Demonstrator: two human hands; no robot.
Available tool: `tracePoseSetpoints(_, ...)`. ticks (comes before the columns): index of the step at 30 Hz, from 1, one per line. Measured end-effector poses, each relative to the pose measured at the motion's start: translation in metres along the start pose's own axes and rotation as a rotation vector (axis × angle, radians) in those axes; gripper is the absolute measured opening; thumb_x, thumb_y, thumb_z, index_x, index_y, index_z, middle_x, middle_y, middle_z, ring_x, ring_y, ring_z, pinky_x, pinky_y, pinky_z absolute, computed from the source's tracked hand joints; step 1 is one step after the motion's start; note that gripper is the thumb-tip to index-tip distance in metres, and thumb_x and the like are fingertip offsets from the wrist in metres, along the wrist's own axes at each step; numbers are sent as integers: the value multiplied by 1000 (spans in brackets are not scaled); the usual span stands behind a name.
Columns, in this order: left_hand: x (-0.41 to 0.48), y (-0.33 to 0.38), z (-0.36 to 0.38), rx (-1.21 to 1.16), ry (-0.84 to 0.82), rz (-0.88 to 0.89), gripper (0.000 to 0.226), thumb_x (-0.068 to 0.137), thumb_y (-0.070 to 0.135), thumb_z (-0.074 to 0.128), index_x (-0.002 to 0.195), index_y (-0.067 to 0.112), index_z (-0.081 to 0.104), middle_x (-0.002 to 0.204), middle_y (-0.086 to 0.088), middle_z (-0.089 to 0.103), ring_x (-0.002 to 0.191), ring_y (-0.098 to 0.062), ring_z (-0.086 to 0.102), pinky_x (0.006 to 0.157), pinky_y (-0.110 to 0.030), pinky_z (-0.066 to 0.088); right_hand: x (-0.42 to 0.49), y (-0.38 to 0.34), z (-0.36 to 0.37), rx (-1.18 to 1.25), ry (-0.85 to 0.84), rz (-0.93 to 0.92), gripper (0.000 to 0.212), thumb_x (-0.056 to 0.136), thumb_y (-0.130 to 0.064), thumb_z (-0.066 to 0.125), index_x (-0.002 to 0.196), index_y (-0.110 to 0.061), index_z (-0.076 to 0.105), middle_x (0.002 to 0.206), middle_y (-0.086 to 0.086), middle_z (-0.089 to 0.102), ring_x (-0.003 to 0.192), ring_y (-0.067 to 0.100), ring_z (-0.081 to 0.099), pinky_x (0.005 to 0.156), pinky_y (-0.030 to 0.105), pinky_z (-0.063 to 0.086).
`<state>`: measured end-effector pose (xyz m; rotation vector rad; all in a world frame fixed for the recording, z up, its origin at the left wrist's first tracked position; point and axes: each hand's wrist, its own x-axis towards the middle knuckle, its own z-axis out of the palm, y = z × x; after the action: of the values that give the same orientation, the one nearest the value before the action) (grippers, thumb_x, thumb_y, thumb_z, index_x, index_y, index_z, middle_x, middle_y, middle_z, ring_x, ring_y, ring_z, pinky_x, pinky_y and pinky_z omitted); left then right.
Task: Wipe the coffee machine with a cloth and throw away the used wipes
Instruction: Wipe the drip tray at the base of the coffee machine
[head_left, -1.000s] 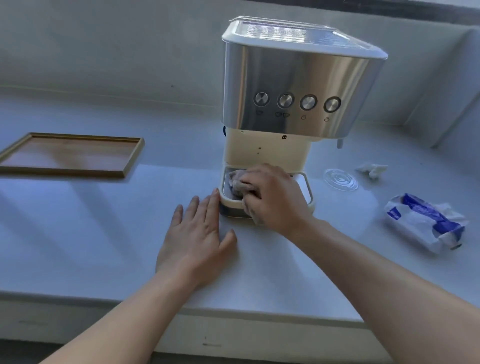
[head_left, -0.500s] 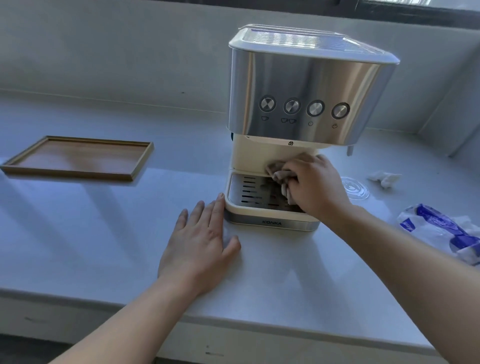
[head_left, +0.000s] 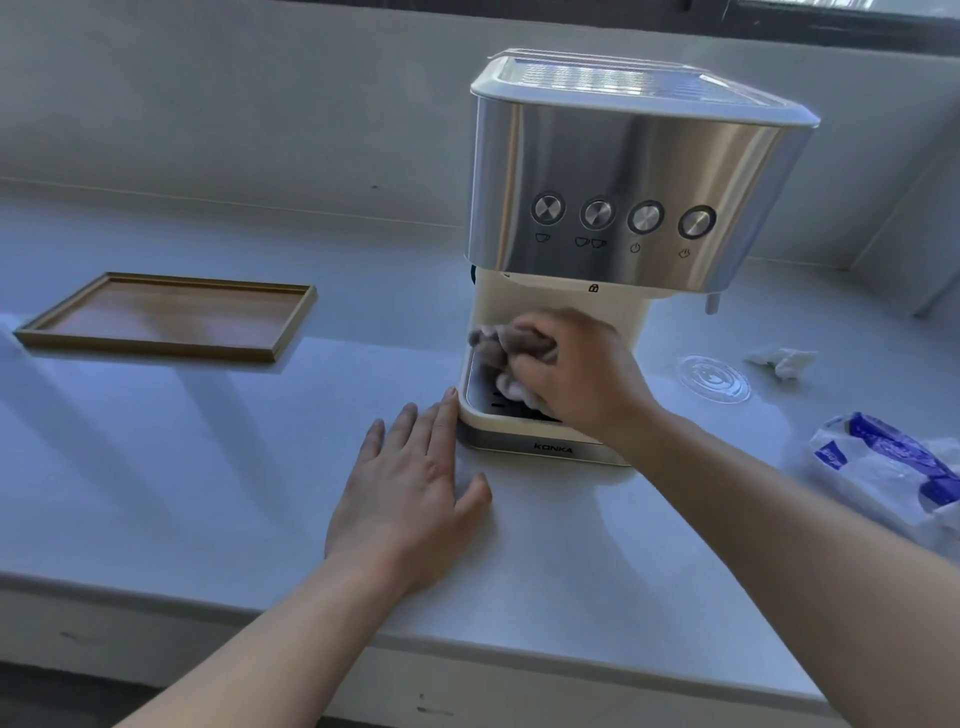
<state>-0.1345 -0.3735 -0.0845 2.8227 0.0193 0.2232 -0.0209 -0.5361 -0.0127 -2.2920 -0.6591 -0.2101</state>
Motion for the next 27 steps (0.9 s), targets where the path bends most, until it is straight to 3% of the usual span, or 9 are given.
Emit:
tracePoseSetpoints(2, 0, 0, 0, 0, 6, -2, 76, 95, 55, 21, 153, 30, -21, 166, 9, 1, 151, -10, -8, 123, -35, -7, 15, -10, 3, -5, 33, -37, 11, 84, -24, 62, 94, -23, 61, 81, -9, 66, 71, 11, 62, 61, 27, 49)
tracePoseSetpoints(6, 0, 0, 0, 3, -1, 1, 77, 94, 55, 21, 153, 28, -20, 166, 9, 2, 151, -10, -7, 123, -37, -6, 7, -1, 18, -559, 35, -136, 21, 87, -38, 61, 103, -23, 61, 113, -1, 57, 101, 28, 52, 78, 37, 44)
tracePoseSetpoints(9, 1, 0, 0, 4, 1, 1, 77, 94, 55, 20, 154, 27, -19, 166, 8, 2, 151, -11, -7, 124, -39, -5, 1, 1, 23, -552, -60, -282, 22, 91, -37, 54, 106, -27, 66, 116, -8, 62, 103, 24, 54, 91, 36, 41)
tracePoseSetpoints(13, 0, 0, -2, 17, -1, 6, 77, 95, 53, 21, 154, 25, -18, 166, 8, 3, 152, -12, -6, 124, -40, -3, 21, -12, 34, -664, 0, -339, 25, 90, -24, 51, 104, -33, 69, 108, -12, 66, 97, 22, 50, 71, 33, 49)
tracePoseSetpoints(16, 0, 0, -2, 26, -8, 8, 77, 95, 53, 22, 154, 25, -18, 166, 7, 1, 151, -12, -8, 124, -38, -5, 38, -26, 49, -853, -51, -366, 31, 84, -9, 50, 101, -28, 68, 99, -7, 65, 94, 23, 51, 62, 29, 41)
tracePoseSetpoints(19, 2, -1, -2, 35, -9, 9, 77, 95, 53, 25, 155, 25, -14, 166, 7, 4, 152, -12, -6, 124, -38, -5, 51, -45, 57, -913, -84, -322, 29, 81, -2, 53, 96, -18, 72, 94, 2, 66, 98, 31, 55, 64, 30, 32)
tracePoseSetpoints(23, 1, -1, -2, 44, -15, 10, 76, 94, 54, 23, 156, 23, -9, 166, 6, 4, 152, -13, -6, 124, -38, -4, 49, -51, 59, -875, -116, -295, 24, 86, -9, 53, 98, -20, 71, 99, 4, 68, 105, 33, 53, 64, 31, 31)
tracePoseSetpoints(27, 1, -2, -1, 32, 0, 5, 77, 93, 55, 20, 155, 26, -16, 166, 8, 4, 152, -12, -5, 124, -37, -5, 16, -24, 31, -751, -45, -256, 23, 87, -33, 52, 102, -31, 69, 93, -4, 66, 98, 23, 56, 58, 28, 32)
